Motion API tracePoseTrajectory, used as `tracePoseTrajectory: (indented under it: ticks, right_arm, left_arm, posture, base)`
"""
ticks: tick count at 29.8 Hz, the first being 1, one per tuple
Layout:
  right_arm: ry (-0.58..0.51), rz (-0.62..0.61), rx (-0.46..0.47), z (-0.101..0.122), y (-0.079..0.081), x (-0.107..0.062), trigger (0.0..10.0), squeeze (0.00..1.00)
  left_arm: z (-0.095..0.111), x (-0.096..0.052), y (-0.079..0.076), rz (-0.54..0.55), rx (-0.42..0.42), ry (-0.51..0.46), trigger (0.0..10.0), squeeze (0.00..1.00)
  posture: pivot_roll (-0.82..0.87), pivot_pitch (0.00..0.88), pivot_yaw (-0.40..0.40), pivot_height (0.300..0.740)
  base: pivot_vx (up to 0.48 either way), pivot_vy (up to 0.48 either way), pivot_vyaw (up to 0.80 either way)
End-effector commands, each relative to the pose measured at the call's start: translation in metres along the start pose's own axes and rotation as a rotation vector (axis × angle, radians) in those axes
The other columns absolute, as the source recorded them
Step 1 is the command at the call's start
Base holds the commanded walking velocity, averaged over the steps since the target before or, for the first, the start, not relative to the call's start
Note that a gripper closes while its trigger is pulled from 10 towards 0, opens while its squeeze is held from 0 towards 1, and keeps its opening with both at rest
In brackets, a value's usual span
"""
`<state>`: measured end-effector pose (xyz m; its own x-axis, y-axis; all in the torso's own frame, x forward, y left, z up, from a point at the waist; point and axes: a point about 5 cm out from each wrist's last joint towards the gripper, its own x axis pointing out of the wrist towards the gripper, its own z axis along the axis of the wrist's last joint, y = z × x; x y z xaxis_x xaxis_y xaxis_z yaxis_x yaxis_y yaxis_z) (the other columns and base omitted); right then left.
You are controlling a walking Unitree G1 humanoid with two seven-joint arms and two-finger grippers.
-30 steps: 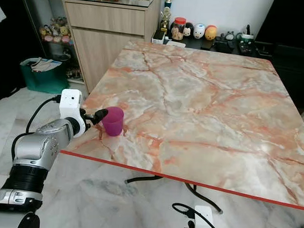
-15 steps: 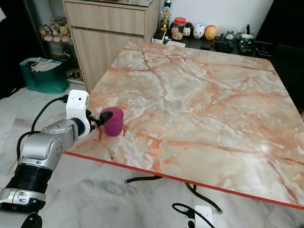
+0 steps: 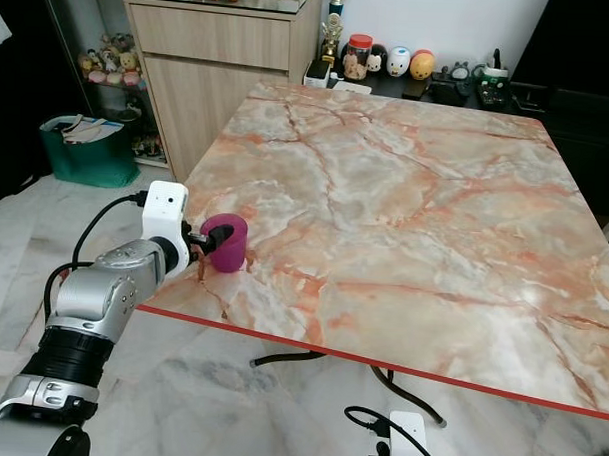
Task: Setting the table
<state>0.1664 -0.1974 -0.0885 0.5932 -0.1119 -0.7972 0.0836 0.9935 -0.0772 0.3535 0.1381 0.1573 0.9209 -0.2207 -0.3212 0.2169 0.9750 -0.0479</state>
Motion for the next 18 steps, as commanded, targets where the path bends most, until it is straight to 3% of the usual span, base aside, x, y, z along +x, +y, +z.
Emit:
tracePoseTrajectory:
  ticks: [1, 2, 3, 9, 10, 11, 18]
  right_arm:
    - [0.008, -0.002, 0.0, -0.0011, -0.0015, -0.0002, 10.0, 0.0]
    - [0.008, -0.002, 0.0, -0.0011, -0.0015, -0.0002, 10.0, 0.0]
    - [0.008, -0.001, 0.0, -0.0011, -0.0015, -0.0002, 10.0, 0.0]
    - [0.007, 0.0, -0.002, -0.001, -0.0016, -0.0001, 10.0, 0.0]
    - [0.007, 0.0, -0.002, -0.001, -0.0016, -0.0001, 10.0, 0.0]
    - [0.007, 0.0, -0.002, -0.0009, -0.0016, -0.0001, 10.0, 0.0]
    - [0.008, 0.0, -0.003, -0.0009, -0.0015, -0.0001, 10.0, 0.0]
  left_arm:
    - [0.0071, 0.0014, -0.0015, 0.004, 0.027, -0.012, 5.6, 0.0]
    - [0.0069, 0.0015, -0.0015, 0.005, 0.026, -0.011, 5.6, 0.0]
    - [0.0067, 0.0016, -0.0015, 0.005, 0.026, -0.009, 2.3, 0.0]
    - [0.0051, 0.0018, -0.0017, 0.004, 0.026, -0.002, 1.6, 0.0]
    - [0.0051, 0.0018, -0.0018, 0.004, 0.026, -0.002, 0.5, 0.0]
    - [0.005, 0.0019, -0.0018, 0.003, 0.026, -0.002, 0.0, 0.0]
    - [0.005, 0.0017, -0.0029, -0.01, 0.031, 0.002, 0.0, 0.0]
  posture:
    - [0.14, 0.0, -0.038, 0.728]
    - [0.14, 0.0, -0.038, 0.728]
    - [0.14, 0.0, -0.038, 0.728]
    - [0.13, 0.0, -0.037, 0.728]
    - [0.13, 0.0, -0.037, 0.728]
    - [0.13, 0.0, -0.037, 0.728]
    - [0.13, 0.0, -0.037, 0.728]
  base:
    - [0.0, 0.0, 0.0]
    - [0.0, 0.0, 0.0]
    - [0.0, 0.0, 0.0]
    - [0.0, 0.0, 0.0]
    - [0.0, 0.0, 0.0]
    - [0.0, 0.0, 0.0]
    - [0.0, 0.0, 0.0]
